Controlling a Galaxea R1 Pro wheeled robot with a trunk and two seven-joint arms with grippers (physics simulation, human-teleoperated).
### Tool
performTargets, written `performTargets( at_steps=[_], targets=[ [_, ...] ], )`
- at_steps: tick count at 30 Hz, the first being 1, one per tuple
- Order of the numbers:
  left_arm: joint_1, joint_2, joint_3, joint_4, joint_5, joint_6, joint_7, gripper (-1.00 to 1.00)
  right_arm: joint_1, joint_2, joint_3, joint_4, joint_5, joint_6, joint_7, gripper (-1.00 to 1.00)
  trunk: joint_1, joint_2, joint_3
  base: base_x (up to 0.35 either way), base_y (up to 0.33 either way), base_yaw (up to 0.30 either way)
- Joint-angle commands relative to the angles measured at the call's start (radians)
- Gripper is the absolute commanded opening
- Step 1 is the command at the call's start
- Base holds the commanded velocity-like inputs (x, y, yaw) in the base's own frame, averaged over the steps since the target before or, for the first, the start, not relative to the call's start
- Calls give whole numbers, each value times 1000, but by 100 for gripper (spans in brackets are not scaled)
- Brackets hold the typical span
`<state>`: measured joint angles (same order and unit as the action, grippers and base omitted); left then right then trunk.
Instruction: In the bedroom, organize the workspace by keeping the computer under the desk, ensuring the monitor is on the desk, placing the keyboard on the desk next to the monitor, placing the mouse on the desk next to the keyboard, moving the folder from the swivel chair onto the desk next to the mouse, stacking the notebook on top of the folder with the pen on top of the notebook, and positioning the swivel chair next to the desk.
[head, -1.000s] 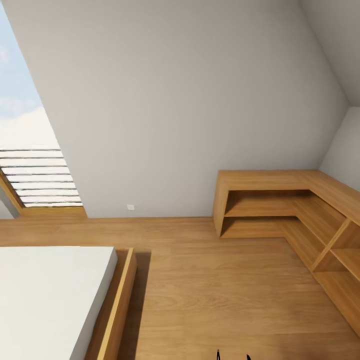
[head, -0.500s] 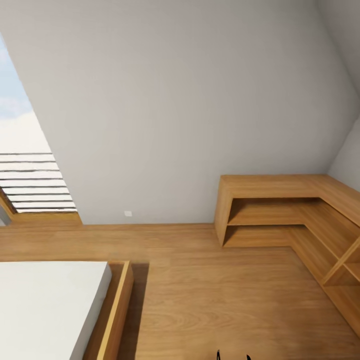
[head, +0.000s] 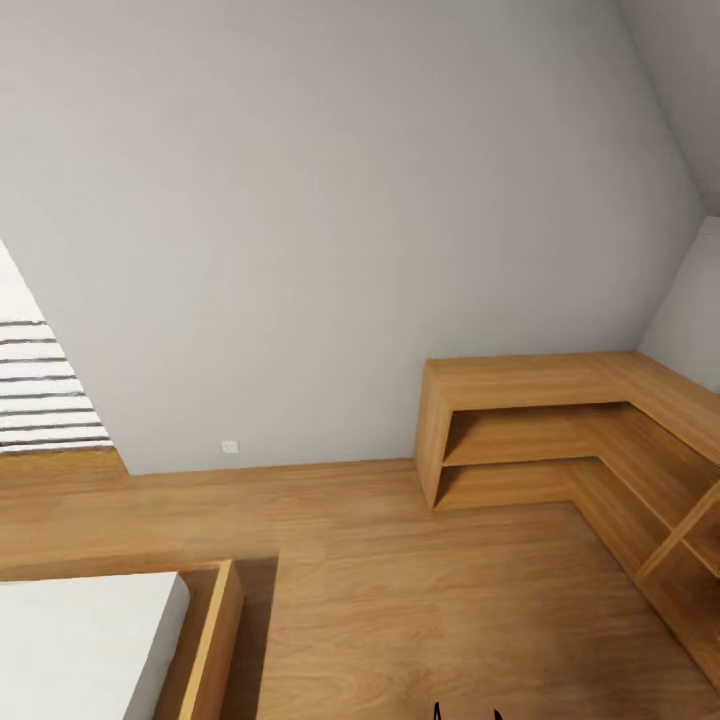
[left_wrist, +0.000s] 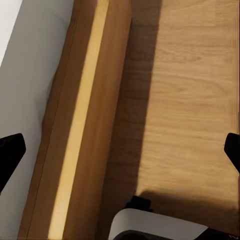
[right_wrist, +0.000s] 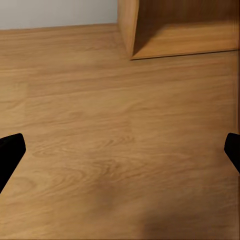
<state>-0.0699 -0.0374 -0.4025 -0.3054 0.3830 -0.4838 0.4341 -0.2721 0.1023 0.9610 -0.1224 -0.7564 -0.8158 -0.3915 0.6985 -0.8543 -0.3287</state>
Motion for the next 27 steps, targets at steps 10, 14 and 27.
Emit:
performTargets(
  at_steps=[10, 14, 27],
  targets=[
    [-1, 1, -9, 0, 5, -4, 8, 100, -1, 0, 8, 0, -1, -1, -9, 100, 1, -1, -1, 333, 0, -251],
    [-1, 1, -9, 0, 5, -4, 8, 100, -1, 1, 8, 0, -1, -1, -9, 100, 1, -1, -1, 333, 0, -255],
    [-1, 1, -9, 0, 5, -4, 8, 100, -1, -1, 8, 1, -1, 0, 39, 100, 1, -1, -1, 333, 0, -258]
  ],
)
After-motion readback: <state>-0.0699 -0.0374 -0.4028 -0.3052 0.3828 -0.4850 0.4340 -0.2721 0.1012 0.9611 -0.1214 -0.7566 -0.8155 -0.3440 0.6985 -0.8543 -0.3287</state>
